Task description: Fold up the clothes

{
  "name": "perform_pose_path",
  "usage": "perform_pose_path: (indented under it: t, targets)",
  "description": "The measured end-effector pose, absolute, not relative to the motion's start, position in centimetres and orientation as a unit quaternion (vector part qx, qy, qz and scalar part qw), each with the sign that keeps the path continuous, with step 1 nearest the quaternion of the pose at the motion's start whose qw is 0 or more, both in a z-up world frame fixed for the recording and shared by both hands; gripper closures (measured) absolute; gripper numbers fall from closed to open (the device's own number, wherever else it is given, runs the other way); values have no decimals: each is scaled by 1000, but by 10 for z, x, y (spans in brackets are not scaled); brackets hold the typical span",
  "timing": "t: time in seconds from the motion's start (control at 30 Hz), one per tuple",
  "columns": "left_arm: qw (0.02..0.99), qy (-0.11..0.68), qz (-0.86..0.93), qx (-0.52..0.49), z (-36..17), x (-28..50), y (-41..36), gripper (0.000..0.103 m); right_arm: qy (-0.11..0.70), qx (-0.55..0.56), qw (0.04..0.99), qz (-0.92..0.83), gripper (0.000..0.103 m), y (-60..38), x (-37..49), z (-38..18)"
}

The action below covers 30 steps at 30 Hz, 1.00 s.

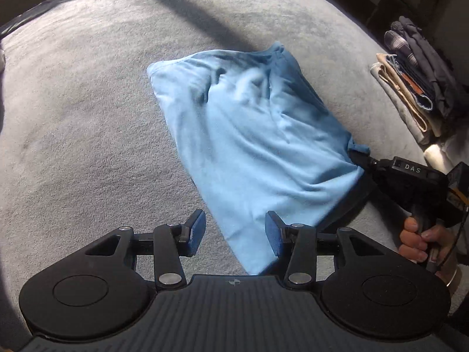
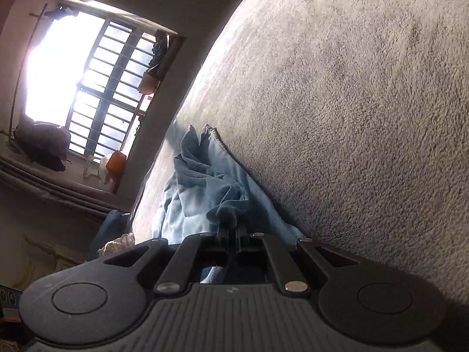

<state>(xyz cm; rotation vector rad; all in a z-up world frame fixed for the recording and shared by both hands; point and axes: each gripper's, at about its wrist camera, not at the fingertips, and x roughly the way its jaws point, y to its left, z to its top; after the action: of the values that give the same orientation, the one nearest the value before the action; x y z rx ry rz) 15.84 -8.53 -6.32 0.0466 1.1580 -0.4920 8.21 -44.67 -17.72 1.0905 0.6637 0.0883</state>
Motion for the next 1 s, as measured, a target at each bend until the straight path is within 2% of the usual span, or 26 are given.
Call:
perform_pose_path:
  t: [0.13,0.37,0.47,0.8,1.0]
  targets:
    - [791,560,-245,-25,-99,126,-67,58,320,517,793,34,100,-448,86,-179]
    - [758,579,-235,-187,-123,143,-47,58,319,533,783,30,99,-451,86,-177]
    - [757,575,-246,-191,-123,143,-49,58,301,521,799,31,100,-456,78,-165]
    - [749,575,-261,-198,-128,142,-64,58,314,554,771,19,101,-473,58,-196]
    - [752,576,-247,-206,-135,145,-57,58,324,585,742,43,97,-481,68,-203]
